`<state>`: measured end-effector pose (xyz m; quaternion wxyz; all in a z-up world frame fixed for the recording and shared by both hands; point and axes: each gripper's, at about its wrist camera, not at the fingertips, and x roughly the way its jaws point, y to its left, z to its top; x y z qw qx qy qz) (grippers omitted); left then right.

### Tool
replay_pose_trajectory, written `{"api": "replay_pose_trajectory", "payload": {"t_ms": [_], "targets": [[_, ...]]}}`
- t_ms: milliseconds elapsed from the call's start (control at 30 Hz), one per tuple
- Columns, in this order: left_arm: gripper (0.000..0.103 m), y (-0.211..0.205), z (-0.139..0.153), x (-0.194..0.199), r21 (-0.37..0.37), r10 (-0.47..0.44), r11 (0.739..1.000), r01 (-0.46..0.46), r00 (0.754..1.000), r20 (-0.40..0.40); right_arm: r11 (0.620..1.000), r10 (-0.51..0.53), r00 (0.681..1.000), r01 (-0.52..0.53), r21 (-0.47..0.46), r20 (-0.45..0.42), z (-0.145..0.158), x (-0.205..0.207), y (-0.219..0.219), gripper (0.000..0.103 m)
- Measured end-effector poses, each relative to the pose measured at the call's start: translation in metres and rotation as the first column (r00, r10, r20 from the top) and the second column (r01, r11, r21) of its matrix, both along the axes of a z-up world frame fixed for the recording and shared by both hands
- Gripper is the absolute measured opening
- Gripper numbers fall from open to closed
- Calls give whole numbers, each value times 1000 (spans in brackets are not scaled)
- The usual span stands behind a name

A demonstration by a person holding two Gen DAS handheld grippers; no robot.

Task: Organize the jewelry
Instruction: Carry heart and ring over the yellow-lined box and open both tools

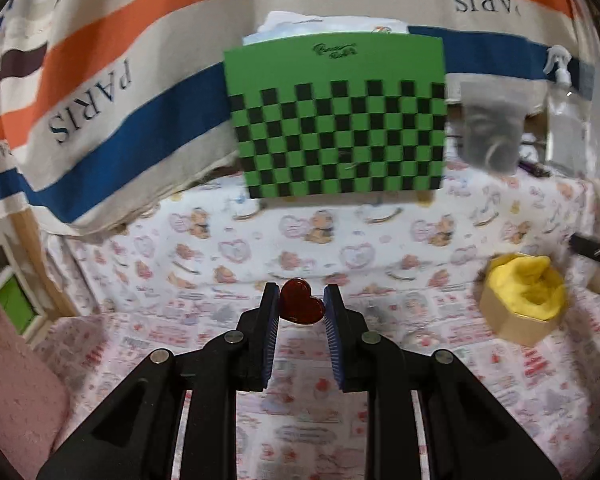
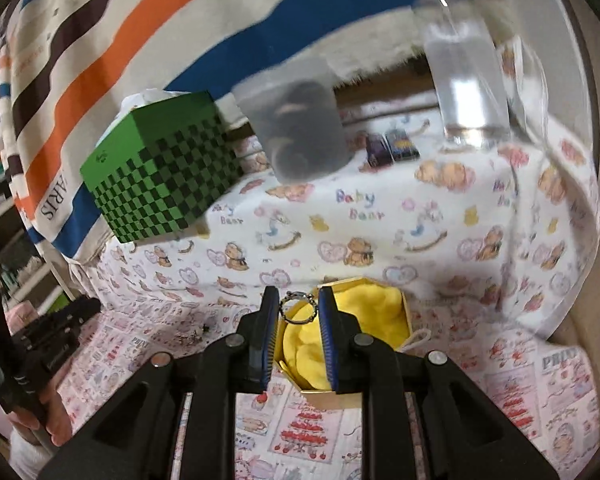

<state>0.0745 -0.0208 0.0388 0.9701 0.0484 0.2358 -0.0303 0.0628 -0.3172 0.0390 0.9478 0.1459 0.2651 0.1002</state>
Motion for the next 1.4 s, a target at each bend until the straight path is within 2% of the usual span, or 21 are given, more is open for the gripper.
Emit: {"api": "replay_pose_trajectory", "payload": {"t_ms": [133, 333, 433, 533, 633, 767, 933, 1233, 1333, 1400], "targets": [[21, -12, 11, -8, 14, -9, 1000, 8, 999, 33, 1000, -6, 1000, 7, 24, -30, -8, 6, -7, 18], [21, -47, 26, -2, -1, -81, 997, 81, 997, -5, 992, -22, 997, 31, 121, -74, -23, 17, -27, 18], [21, -70, 28, 8, -21, -112, 994, 111, 992, -52, 986, -19, 996, 33, 165, -85, -30, 21, -38, 19], [21, -93, 23, 24, -37, -136, 990, 133, 983, -123, 970, -23, 991, 54, 238, -130, -42, 29, -54, 19], [21, -118, 15, 39, -46, -156, 988, 150, 971, -181, 961, -44, 988, 82, 264, -148, -47, 31, -63, 19], [21, -141, 3, 51, -108, -209, 976, 188, 949, -237, 948, -48, 988, 92, 305, -148, -49, 31, -74, 19], [21, -165, -10, 58, -102, -230, 972, 211, 940, -253, 938, -36, 987, 87, 337, -155, -51, 31, -81, 19], [21, -175, -23, 69, -167, -264, 960, 226, 928, -261, 932, -7, 990, 56, 358, -138, -48, 31, -78, 19], [23, -176, -23, 68, -135, -258, 964, 231, 933, -250, 929, 3, 990, 49, 366, -140, -49, 32, -78, 19], [28, -174, -19, 65, -114, -250, 967, 229, 940, -232, 929, 9, 991, 42, 369, -136, -48, 32, -76, 19]]}}
